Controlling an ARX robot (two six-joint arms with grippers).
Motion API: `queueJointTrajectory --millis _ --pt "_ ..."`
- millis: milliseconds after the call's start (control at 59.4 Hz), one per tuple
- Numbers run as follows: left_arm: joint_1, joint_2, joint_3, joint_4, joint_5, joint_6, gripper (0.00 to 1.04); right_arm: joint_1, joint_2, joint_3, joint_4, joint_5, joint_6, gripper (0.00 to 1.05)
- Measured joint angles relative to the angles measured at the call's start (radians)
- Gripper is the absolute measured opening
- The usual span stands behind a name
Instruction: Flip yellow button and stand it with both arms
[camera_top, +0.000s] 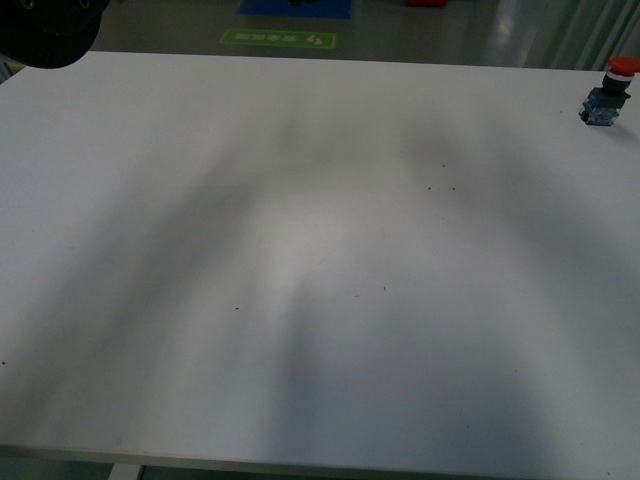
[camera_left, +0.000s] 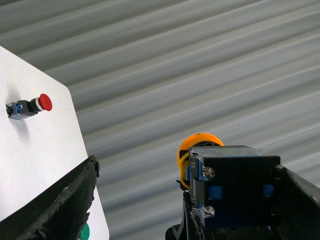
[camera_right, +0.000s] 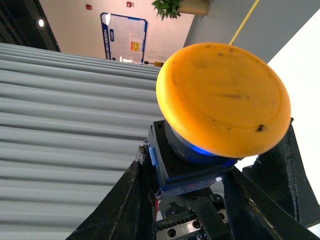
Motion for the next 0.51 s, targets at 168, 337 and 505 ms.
queueJointTrajectory --millis 168,337,505 --pt "0.000 0.000 0.000 -0.001 0.000 0.000 0.98 -0.021 -0.001 -0.005 -0.006 -0.009 -0.016 0.40" --pt "-0.008 0.005 0.000 -0.002 0.009 0.001 0.98 -0.064 -0.031 -0.049 -0.017 -0.019 -0.051 0.40" --pt "-0.022 0.015 -0.004 -0.007 0.019 -0.007 0.98 -0.119 -0.053 -0.094 -0.018 -0.027 -0.091 0.39"
